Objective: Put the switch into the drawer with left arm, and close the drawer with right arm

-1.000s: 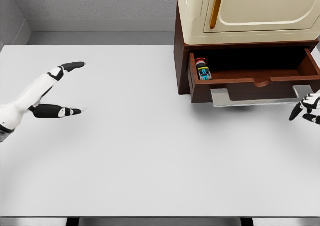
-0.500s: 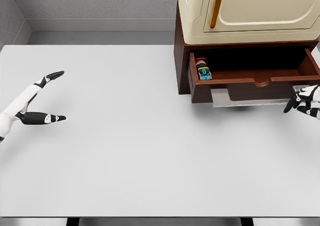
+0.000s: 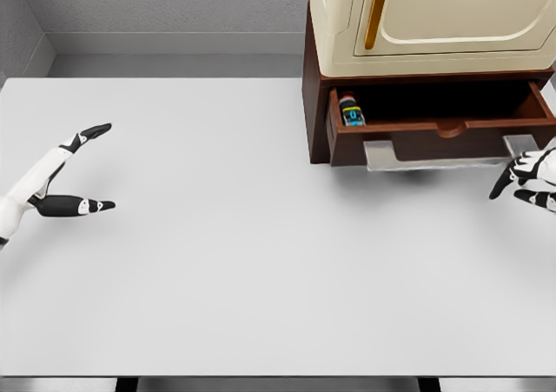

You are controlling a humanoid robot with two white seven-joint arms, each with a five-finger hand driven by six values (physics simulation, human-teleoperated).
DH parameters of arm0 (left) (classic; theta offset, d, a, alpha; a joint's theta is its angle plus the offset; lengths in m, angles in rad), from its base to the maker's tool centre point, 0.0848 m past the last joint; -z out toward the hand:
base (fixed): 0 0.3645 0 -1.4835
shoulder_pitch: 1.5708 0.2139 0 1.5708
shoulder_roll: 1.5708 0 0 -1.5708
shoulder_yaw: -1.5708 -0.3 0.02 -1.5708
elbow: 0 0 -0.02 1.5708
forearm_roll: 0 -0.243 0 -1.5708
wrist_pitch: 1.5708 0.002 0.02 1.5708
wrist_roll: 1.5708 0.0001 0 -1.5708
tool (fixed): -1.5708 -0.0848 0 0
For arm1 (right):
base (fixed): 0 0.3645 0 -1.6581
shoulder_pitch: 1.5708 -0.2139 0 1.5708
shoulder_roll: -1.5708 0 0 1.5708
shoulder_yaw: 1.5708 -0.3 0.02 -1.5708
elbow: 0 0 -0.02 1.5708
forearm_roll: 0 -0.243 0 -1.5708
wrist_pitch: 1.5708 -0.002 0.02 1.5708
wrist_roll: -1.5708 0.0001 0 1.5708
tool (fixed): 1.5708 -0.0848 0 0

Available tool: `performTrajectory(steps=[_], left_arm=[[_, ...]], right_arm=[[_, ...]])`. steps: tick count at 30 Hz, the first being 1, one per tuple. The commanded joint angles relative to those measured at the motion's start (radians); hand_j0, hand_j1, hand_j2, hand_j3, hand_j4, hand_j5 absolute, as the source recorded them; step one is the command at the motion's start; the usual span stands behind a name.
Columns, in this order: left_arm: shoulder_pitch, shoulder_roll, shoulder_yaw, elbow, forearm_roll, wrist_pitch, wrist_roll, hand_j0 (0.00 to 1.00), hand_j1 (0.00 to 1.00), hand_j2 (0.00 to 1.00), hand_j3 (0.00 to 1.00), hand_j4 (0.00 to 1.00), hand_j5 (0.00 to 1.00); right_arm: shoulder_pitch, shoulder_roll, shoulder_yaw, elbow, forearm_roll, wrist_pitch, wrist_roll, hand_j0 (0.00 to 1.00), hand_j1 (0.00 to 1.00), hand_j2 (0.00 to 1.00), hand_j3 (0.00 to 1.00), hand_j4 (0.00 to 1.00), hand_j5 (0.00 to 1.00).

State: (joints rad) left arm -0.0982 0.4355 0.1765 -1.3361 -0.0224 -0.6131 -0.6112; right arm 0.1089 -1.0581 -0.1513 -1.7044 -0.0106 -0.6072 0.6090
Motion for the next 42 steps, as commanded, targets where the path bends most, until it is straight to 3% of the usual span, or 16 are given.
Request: performTrajectory(steps=[1,5,16,23,34,39,42], left_arm=[[0.000,0.000,0.000,-0.002,0.009,0.002,0.000,1.00,1.00,1.00,1.00,1.00,1.00],[0.000,0.000,0.000,-0.002,0.009,0.002,0.000,1.00,1.00,1.00,1.00,1.00,1.00],[0.000,0.000,0.000,-0.003,0.009,0.002,0.000,1.00,1.00,1.00,1.00,1.00,1.00],[0.000,0.000,0.000,-0.002,0.009,0.002,0.000,1.00,1.00,1.00,1.00,1.00,1.00],[0.002,-0.001,0.000,-0.003,0.009,0.002,0.000,1.00,1.00,1.00,1.00,1.00,1.00],[0.002,-0.001,0.000,-0.006,0.009,0.002,0.000,1.00,1.00,1.00,1.00,1.00,1.00],[0.002,-0.003,0.000,-0.008,0.009,0.002,0.000,1.00,1.00,1.00,1.00,1.00,1.00]], right_arm=[[0.000,0.000,0.003,0.009,0.011,-0.004,0.002,0.53,0.53,0.53,0.53,0.53,0.53],[-0.117,0.006,0.124,0.065,0.012,-0.004,0.002,0.54,0.54,0.54,0.54,0.54,0.54],[-0.161,0.016,0.145,0.091,0.032,-0.004,0.002,0.56,0.56,0.56,0.56,0.56,0.56],[-0.241,0.032,0.199,0.160,0.037,-0.004,0.002,0.56,0.56,0.56,0.56,0.56,0.56],[-0.331,0.063,0.248,0.196,0.050,-0.004,0.002,0.56,0.56,0.56,0.56,0.56,0.56],[-0.339,0.069,0.249,0.198,0.057,-0.004,0.002,0.56,0.56,0.56,0.56,0.56,0.56],[-0.374,0.073,0.294,0.198,0.058,-0.004,0.002,0.56,0.56,0.56,0.56,0.56,0.56]])
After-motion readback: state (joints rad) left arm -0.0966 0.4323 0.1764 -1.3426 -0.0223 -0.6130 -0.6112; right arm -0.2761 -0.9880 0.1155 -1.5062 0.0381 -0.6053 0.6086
